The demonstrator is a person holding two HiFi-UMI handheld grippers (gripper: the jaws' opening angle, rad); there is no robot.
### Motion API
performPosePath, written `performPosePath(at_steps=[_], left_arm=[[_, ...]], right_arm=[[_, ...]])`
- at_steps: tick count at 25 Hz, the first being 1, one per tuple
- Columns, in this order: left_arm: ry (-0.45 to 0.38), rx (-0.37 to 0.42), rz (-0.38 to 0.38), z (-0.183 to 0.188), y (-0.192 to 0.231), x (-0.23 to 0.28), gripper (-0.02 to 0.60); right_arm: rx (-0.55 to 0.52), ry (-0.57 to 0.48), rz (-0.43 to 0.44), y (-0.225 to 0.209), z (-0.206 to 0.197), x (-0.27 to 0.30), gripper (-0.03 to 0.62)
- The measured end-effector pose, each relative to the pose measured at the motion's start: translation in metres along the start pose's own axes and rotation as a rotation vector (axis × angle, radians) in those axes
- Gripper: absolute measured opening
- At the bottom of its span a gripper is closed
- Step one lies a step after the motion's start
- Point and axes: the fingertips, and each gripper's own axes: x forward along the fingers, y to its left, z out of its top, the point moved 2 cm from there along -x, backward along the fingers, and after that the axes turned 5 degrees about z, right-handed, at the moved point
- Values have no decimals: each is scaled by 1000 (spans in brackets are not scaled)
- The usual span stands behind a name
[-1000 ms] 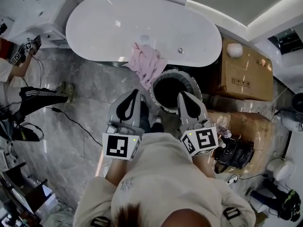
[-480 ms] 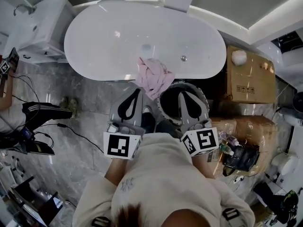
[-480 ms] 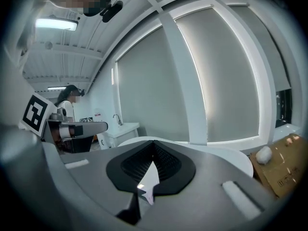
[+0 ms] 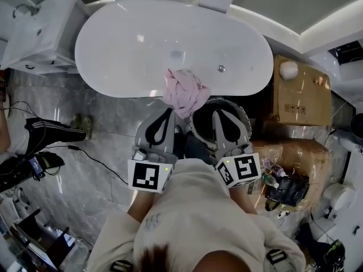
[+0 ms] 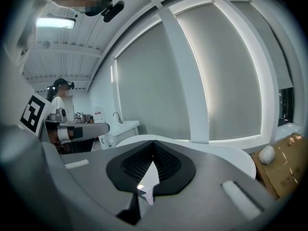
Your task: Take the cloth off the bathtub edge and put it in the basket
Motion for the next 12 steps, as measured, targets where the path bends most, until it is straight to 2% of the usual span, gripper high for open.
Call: performPosePath(at_steps=[12], left_arm=[[-3, -6, 19, 5, -14, 13, 43]], right_arm=[[-14, -7, 22, -22, 11, 5, -2]])
